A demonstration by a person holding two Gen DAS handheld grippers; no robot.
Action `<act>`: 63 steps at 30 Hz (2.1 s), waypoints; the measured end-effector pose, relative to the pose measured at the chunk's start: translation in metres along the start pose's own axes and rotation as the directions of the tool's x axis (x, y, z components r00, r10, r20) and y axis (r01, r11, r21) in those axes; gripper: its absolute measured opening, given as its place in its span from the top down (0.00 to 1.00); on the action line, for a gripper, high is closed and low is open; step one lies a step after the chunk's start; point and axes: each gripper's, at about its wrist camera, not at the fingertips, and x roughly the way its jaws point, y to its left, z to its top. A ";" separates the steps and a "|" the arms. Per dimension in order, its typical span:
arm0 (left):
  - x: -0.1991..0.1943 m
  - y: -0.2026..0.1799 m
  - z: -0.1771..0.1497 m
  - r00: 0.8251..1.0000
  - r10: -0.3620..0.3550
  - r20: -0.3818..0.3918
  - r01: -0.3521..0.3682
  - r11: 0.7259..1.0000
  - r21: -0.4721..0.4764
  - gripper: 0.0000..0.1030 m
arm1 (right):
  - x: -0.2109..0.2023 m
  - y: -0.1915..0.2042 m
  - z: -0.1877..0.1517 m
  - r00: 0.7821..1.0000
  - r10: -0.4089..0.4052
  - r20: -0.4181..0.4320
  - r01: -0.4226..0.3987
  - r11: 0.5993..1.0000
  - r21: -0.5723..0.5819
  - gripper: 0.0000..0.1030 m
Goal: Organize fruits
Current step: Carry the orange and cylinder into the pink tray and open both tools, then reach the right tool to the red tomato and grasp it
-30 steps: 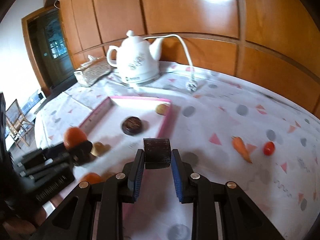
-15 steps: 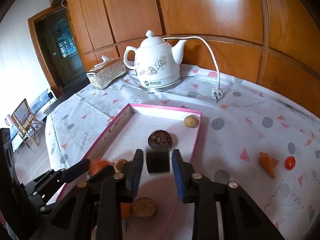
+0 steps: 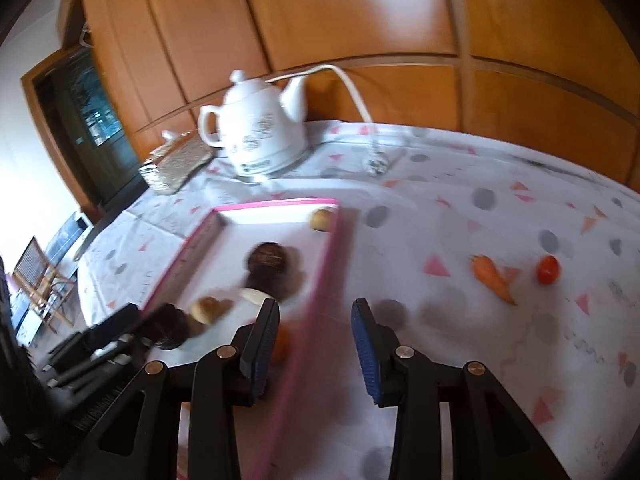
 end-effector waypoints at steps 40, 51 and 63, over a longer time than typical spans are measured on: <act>0.071 -0.175 0.003 0.966 -0.208 -0.155 0.235 0.955 0.183 0.48 | 0.029 -0.184 0.014 0.959 -0.280 -0.043 0.283 0.938 0.200 0.63; 0.093 -0.182 0.004 0.963 -0.201 -0.180 0.230 0.960 0.158 0.59 | 0.039 -0.187 0.011 0.957 -0.287 -0.038 0.289 0.943 0.164 0.74; 0.113 -0.220 0.006 0.938 -0.251 -0.237 0.292 0.944 0.155 0.61 | 0.020 -0.202 -0.001 0.941 -0.338 -0.025 0.336 0.920 0.201 0.74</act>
